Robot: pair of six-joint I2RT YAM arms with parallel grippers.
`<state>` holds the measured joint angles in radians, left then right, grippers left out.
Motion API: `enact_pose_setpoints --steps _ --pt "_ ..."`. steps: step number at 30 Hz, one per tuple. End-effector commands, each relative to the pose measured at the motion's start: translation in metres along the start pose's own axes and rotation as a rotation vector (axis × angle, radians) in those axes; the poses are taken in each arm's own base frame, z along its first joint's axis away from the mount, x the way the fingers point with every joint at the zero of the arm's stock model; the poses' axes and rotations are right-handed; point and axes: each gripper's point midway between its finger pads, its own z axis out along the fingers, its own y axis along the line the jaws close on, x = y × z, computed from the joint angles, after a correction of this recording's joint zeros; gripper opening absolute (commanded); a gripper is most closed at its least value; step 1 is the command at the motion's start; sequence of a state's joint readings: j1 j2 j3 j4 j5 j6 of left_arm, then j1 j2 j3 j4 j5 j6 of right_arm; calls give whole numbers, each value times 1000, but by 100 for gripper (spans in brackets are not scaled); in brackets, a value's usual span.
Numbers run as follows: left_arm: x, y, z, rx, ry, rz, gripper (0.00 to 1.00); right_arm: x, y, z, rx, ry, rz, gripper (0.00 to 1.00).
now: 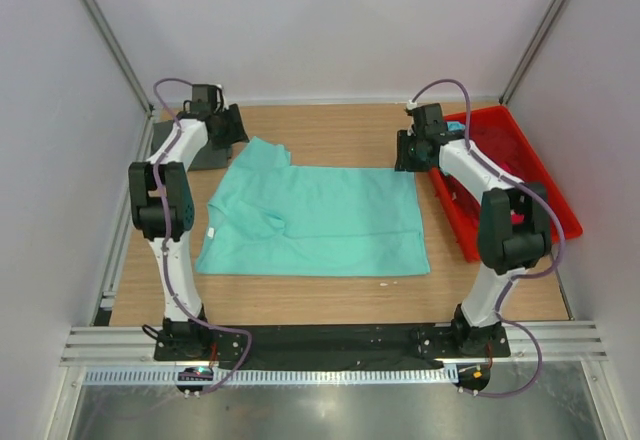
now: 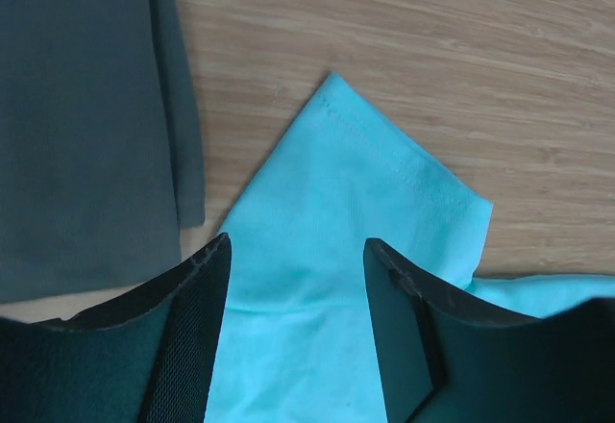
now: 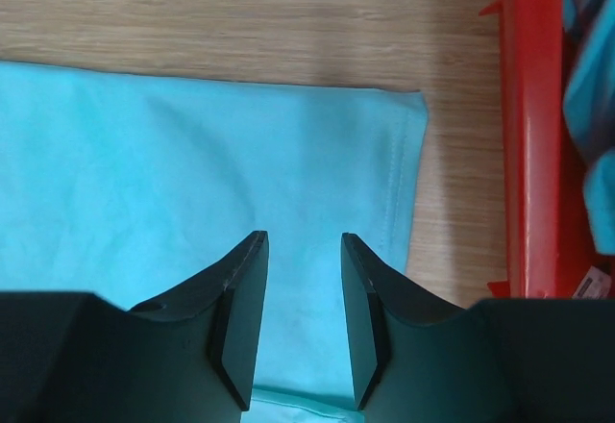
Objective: Fold and stack the t-shirts
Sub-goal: Fold the tshirt
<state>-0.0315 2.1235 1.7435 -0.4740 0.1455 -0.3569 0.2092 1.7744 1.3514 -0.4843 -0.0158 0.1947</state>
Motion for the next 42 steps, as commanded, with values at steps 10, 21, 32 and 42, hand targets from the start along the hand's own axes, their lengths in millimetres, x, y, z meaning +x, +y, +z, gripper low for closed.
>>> enact_pose_setpoints --steps 10,21,32,42 --pt "-10 -2 55 -7 61 147 58 -40 -27 46 -70 73 -259 42" --pt "1 0 73 -24 107 204 57 -21 -35 76 -143 198 -386 41" --pt "11 0 75 -37 146 253 55 -4 -55 91 -110 283 -415 41" --pt "-7 -27 60 -4 95 239 0 -28 -51 85 -93 216 -390 12"
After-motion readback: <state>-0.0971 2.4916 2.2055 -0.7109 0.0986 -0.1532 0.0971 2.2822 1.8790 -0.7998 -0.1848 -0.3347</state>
